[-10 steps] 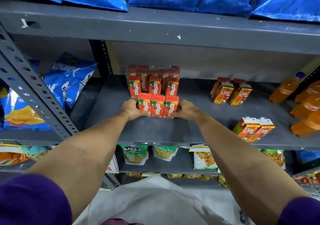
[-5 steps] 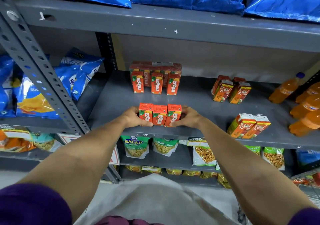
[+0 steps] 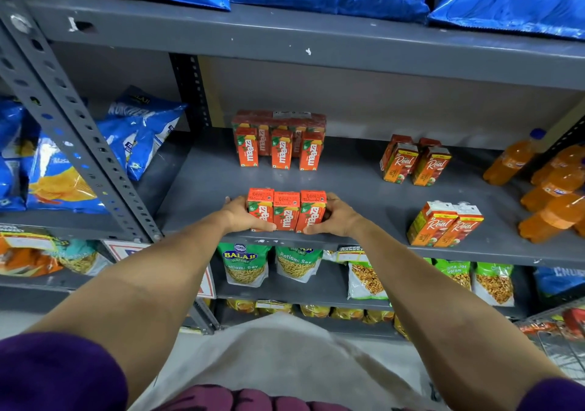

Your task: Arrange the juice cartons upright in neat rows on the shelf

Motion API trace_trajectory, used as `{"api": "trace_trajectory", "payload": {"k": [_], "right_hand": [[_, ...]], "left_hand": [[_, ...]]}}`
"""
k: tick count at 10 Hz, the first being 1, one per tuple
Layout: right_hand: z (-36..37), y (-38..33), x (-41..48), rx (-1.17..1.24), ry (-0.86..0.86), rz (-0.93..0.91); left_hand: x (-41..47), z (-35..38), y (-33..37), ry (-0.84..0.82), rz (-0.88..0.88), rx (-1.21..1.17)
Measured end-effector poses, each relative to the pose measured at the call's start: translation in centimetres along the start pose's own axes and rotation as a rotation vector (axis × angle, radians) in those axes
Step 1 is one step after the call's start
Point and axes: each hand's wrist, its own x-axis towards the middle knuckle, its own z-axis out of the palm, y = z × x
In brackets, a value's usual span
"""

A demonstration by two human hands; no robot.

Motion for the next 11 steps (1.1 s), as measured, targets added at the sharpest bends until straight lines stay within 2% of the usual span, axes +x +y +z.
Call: {"api": "trace_trajectory", "payload": {"k": [4,8,10,11], "right_hand": [[0.2,0.6,-0.4,0.085,-0.003,0.068],[0.6,0.2,-1.1,0.044,0.04,0.066],[-0.8,-1.1,-2.1,-0.17,-0.054,0.04],[-2.6,-0.8,-3.3,-0.297,-0.075,0.063]], "left_hand": [[0.0,0.1,0.2,0.004,0.034,0.126],[0.8,-0.8,0.1,-0.069,0.029,0.28],[-0.3,-2.4,0.4,-0.132,0.077,0.326],[-2.2,-4.3,1.7,-0.182,0.064,0.483]]}}
